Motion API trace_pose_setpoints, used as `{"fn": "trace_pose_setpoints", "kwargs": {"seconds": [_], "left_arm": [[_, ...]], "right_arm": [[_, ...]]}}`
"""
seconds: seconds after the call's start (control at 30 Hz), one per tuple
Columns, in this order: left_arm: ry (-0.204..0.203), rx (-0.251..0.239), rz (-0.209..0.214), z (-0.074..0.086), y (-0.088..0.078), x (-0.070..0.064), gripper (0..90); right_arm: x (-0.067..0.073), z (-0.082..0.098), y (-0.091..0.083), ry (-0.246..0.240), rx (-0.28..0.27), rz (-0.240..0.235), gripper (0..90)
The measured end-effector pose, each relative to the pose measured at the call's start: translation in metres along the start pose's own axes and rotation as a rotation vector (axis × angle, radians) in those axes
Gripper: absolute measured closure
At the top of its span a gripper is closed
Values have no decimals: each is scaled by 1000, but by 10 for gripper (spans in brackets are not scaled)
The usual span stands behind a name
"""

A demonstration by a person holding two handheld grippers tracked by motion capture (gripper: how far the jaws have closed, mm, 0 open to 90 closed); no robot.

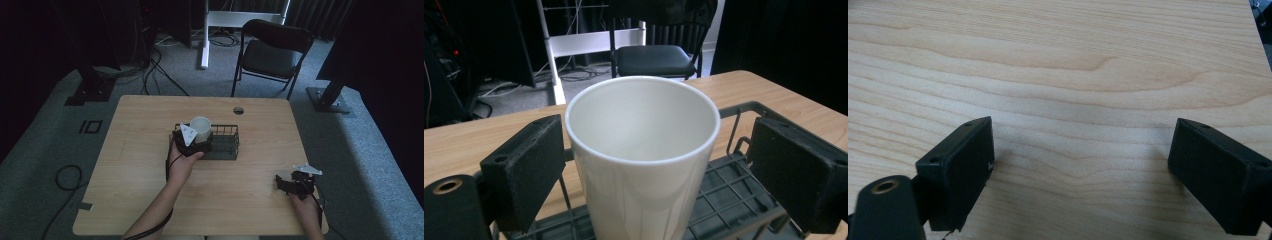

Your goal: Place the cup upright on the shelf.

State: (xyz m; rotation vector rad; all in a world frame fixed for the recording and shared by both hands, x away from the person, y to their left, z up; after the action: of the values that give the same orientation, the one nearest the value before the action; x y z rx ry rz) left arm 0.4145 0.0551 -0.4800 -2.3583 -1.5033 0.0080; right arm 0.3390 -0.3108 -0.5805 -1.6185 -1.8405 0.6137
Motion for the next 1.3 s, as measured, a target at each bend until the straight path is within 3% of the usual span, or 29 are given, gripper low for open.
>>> {"fn": "trace_pose_setpoints", "kwargs": {"seconds": [0.27, 0.5, 1.0, 1.3], "left_arm": [[10, -25, -3, -6, -18, 3, 94], [7, -17, 12, 0, -29, 7, 94], [-16, -5, 9, 29, -57, 23, 94], [-44, 35, -5, 57, -69, 30, 94]], "right_arm": [[0, 0, 0, -1, 0, 0, 108], [0, 0, 0, 0, 0, 0, 108], [0, 0, 0, -1, 1, 0, 108], [0, 0, 0, -2, 0, 0, 108]]}}
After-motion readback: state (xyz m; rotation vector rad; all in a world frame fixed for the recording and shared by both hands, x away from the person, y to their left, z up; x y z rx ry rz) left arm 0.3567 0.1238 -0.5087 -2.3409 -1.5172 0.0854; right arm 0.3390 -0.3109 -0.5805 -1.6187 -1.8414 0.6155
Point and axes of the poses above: each handheld gripper's, and its own axes: y roughly forward along the jaws, z roughly out of its underside, x roughly to its left, the point moved 4 cm from there along y, roughly forward along the jaws, and after that the axes turned 10 degrees about y, right-handed, at the moved point
